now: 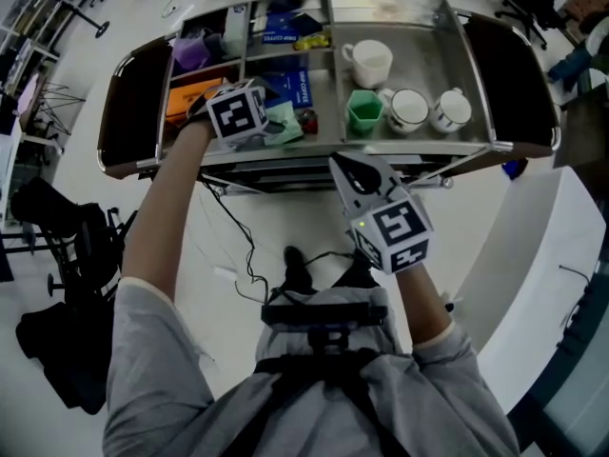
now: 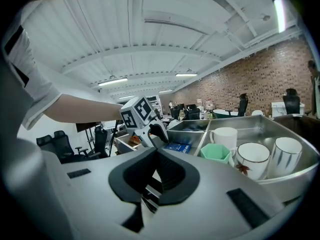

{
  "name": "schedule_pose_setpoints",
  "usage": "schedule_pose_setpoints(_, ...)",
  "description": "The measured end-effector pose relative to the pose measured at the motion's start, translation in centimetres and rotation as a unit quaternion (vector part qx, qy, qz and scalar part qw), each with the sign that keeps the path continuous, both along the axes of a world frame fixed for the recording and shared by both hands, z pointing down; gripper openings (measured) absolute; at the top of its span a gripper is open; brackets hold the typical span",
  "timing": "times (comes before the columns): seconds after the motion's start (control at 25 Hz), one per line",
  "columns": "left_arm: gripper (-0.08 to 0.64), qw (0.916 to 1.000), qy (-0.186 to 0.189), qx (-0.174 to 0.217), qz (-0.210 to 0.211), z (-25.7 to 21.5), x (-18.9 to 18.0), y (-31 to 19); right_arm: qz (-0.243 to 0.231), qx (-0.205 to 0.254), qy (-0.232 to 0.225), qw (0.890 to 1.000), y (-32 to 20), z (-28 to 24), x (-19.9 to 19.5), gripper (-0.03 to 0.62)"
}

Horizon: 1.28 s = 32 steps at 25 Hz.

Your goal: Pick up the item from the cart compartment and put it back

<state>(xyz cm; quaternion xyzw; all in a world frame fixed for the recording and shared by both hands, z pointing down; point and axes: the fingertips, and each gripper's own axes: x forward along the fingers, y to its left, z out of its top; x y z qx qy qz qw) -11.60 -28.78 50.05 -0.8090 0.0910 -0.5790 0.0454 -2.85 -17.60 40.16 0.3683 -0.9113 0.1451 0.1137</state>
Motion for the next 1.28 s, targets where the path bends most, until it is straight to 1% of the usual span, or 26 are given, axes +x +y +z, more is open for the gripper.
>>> schedule_pose_setpoints(0.16,0.276,0.9992,-0.025,-0.022,0.019,1.9,0.5,-0.2,0.005,-0.005,-0.002,1.0,-0.1,0.5,0.4,0.009)
schedule_pose_setpoints(0.36,0.276,0.9973,-0.06,-0.028,0.033,3.6,0.6,-0.7,0.013,-0.008,-0.005,1.0,-0.1,0.7,1.1,0.009)
schedule_pose_setpoints(0.52,0.276,0.9941,-0.093,-0.044,0.032,4.9,-0.2,-0.6,0.019,-0.009,-0.004,1.0,0.0,0.7,1.7,0.009)
schedule_pose_setpoints(0.56,0.276,0.9925,-0.108,-0.052,0.024,5.2,-0.8,-0.5,0.02,-0.009,-0.004,1.0,-0.1,0.8,1.8,0.009)
schedule_pose_setpoints(0.6,0.276,0.9892,-0.133,-0.06,0.01,5.4,-1.9,-0.3,0.021,-0.01,-0.004,1.0,-0.1,0.8,1.9,0.009)
schedule_pose_setpoints(0.64,0.276,0.9843,-0.163,-0.068,-0.006,5.5,-3.2,-0.1,0.022,-0.01,-0.004,1.0,-0.1,0.9,2.0,0.009)
schedule_pose_setpoints(0.68,0.275,0.9806,-0.181,-0.074,-0.015,5.6,-4.0,0.1,0.022,-0.011,-0.004,1.0,-0.1,0.9,2.1,0.009)
schedule_pose_setpoints(0.72,0.273,0.9801,-0.182,-0.077,-0.015,5.7,-4.0,0.1,0.022,-0.012,-0.003,1.0,-0.1,1.0,2.1,0.009)
schedule_pose_setpoints(0.8,0.27,0.9827,-0.169,-0.075,-0.007,5.7,-3.2,-0.1,0.023,-0.013,-0.003,1.0,-0.1,1.1,2.2,0.009)
schedule_pose_setpoints(0.88,0.241,0.9818,-0.175,-0.074,-0.012,5.7,-3.5,-0.1,0.023,-0.013,-0.003,1.0,-0.2,1.1,2.2,0.009)
schedule_pose_setpoints(0.92,0.209,0.9851,-0.157,-0.07,-0.003,5.7,-2.7,-0.2,0.022,-0.014,-0.003,1.0,-0.2,1.1,2.2,0.009)
schedule_pose_setpoints(0.96,0.201,0.9896,-0.127,-0.065,0.014,5.6,-1.4,-0.3,0.022,-0.014,-0.003,1.0,-0.2,1.1,2.2,0.009)
schedule_pose_setpoints(1.0,0.192,0.9923,-0.103,-0.062,0.029,5.5,-0.3,-0.3,0.022,-0.013,-0.003,1.0,-0.2,1.1,2.2,0.009)
schedule_pose_setpoints(1.04,0.186,0.9928,-0.096,-0.063,0.036,5.4,0.1,-0.2,0.022,-0.013,-0.004,1.0,-0.2,1.1,2.3,0.009)
schedule_pose_setpoints(1.08,0.181,0.9918,-0.104,-0.066,0.034,5.4,-0.3,-0.1,0.022,-0.014,-0.004,1.0,-0.2,1.1,2.3,0.009)
schedule_pose_setpoints(1.12,0.174,0.9896,-0.123,-0.07,0.025,5.4,-1.2,0.1,0.023,-0.015,-0.006,1.0,-0.2,1.2,2.3,0.009)
schedule_pose_setpoints(1.16,0.164,0.9881,-0.134,-0.073,0.02,5.4,-1.8,0.3,0.023,-0.016,-0.008,1.0,-0.2,1.3,2.2,0.009)
schedule_pose_setpoints(1.2,0.158,0.9894,-0.124,-0.072,0.024,5.4,-1.4,0.4,0.022,-0.017,-0.009,1.0,-0.2,1.3,2.2,0.009)
schedule_pose_setpoints(1.28,0.14,0.9934,-0.091,-0.06,0.034,5.2,-0.2,0.1,0.022,-0.018,-0.01,1.0,-0.1,1.4,2.1,0.009)
